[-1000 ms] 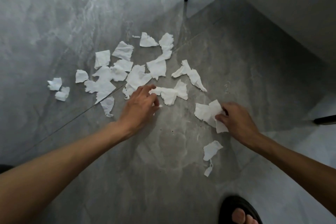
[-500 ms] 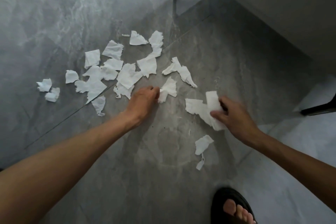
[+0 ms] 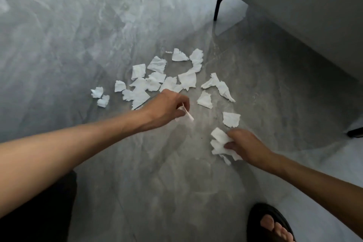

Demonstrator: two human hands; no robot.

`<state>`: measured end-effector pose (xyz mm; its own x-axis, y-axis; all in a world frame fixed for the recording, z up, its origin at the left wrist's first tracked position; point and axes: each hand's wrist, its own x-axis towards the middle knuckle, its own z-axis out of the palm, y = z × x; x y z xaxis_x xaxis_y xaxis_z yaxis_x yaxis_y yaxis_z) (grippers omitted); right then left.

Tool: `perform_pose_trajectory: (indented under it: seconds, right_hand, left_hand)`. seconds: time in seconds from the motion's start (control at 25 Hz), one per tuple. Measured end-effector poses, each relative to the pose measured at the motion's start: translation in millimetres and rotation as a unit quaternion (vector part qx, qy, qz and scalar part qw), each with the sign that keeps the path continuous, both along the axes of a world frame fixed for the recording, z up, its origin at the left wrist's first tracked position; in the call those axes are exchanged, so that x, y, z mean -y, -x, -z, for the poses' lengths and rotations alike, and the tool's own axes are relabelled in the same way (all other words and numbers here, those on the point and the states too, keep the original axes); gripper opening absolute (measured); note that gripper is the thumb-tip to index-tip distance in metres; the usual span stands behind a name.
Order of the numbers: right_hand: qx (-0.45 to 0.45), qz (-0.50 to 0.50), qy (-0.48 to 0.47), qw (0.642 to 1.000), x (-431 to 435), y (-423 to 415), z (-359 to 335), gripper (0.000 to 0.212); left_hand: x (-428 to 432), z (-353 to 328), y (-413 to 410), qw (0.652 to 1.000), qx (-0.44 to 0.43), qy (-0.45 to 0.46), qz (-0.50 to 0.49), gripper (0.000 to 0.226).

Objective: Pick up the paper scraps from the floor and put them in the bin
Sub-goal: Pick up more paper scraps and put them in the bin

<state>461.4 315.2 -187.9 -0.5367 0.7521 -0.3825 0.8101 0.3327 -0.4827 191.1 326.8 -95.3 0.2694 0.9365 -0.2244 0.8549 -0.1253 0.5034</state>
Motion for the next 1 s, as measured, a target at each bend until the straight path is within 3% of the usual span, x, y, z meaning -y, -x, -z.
perform_pose_trajectory:
  seconds: [0.16, 0.32, 0.44, 0.64, 0.84, 1.0]
  right_hand:
    - [-0.128, 0.084, 0.046, 0.987, -1.4, 74.8, -56.4, 0.012]
    - [-0.209, 0.076, 0.104, 0.969, 3.6, 156.3, -117.4, 0.015]
    - [-0.230, 0.008, 0.128, 0.965, 15.9, 227.2, -165.5, 0.019]
    - [-0.211, -0.141, 0.198, 0.947, 61.2, 344.6, -223.3, 0.013]
    - [-0.206, -0.141, 0.337, 0.908, 108.3, 429.3, -228.1, 0.022]
    - [-0.124, -0.126, 0.380, 0.908, 136.3, 464.7, -209.7, 0.020]
  left_hand:
    - [37.1, -79.2, 48.2, 0.999, -0.011, -0.038, -0.035, 0.009]
    - [95.2, -146.9, 113.7, 0.982, 0.027, -0.105, -0.153, 0.009]
    - [160.6, -173.4, 173.3, 0.962, -0.006, -0.113, -0.248, 0.012]
    - [259.2, -144.6, 246.6, 0.905, -0.088, -0.044, -0.413, 0.013]
    - [310.6, -92.2, 271.7, 0.878, -0.054, 0.069, -0.470, 0.012]
    - [324.7, -77.6, 286.1, 0.847, -0.023, 0.022, -0.530, 0.032]
